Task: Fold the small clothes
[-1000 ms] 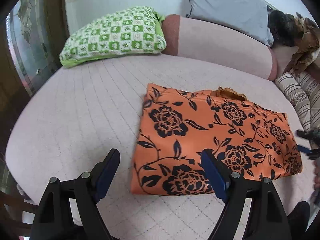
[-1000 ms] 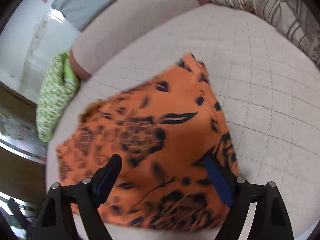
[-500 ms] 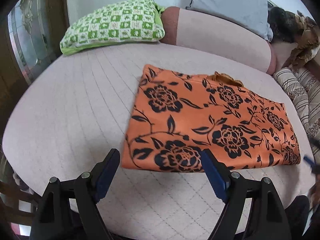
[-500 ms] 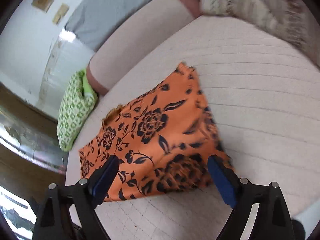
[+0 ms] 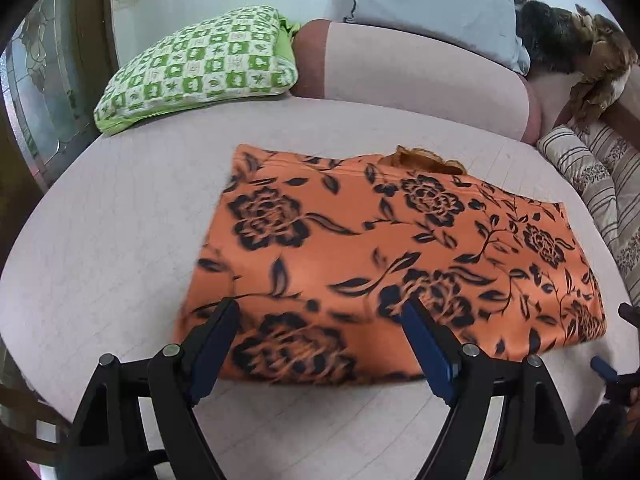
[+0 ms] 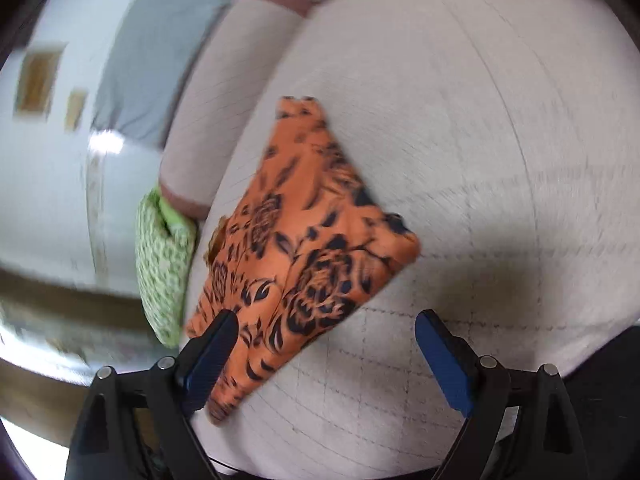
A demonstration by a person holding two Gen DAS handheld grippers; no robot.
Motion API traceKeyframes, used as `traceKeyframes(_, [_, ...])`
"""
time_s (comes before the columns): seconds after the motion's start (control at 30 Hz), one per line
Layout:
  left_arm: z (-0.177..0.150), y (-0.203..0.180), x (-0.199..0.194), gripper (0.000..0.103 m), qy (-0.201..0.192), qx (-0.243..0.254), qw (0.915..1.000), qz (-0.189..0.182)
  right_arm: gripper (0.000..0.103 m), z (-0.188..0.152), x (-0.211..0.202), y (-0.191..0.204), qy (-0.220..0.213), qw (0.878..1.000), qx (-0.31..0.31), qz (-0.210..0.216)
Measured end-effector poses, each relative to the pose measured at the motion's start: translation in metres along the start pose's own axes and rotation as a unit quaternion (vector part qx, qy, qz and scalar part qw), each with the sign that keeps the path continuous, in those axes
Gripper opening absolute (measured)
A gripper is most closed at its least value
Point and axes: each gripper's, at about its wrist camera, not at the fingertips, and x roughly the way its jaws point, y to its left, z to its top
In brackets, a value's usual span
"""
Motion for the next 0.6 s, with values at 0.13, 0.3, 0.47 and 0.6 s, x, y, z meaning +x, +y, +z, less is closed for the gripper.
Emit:
traceKeyframes(0.13, [0.006,-0.022,0.011,0.083,0.002,0.01,0.9998,-0.015,0.091,0.012,0.004,0.004,-0.02,0.999,0.019,0.021])
traceKeyframes(0.3, [0.014,-0.044,0.025,0.083,-0.004,0.01,0.9998,-0.015,0.084,0.016,0.008,-0.01,-0.06,0.994,0.089,0.026])
traceKeyframes(0.47, [0.012,-0.066,0.064,0.083,0.033,0.047,0.9984,0.002,0.012,0.024,0.018,-0.01,-0.047,0.995,0.084,0.024])
traceKeyframes(0.6, [0.007,-0.077,0.073,0.086,0.025,0.087,0.9955,0.03,0.011,0.025,0.001,0.012,-0.063,0.998,0.015,0.017])
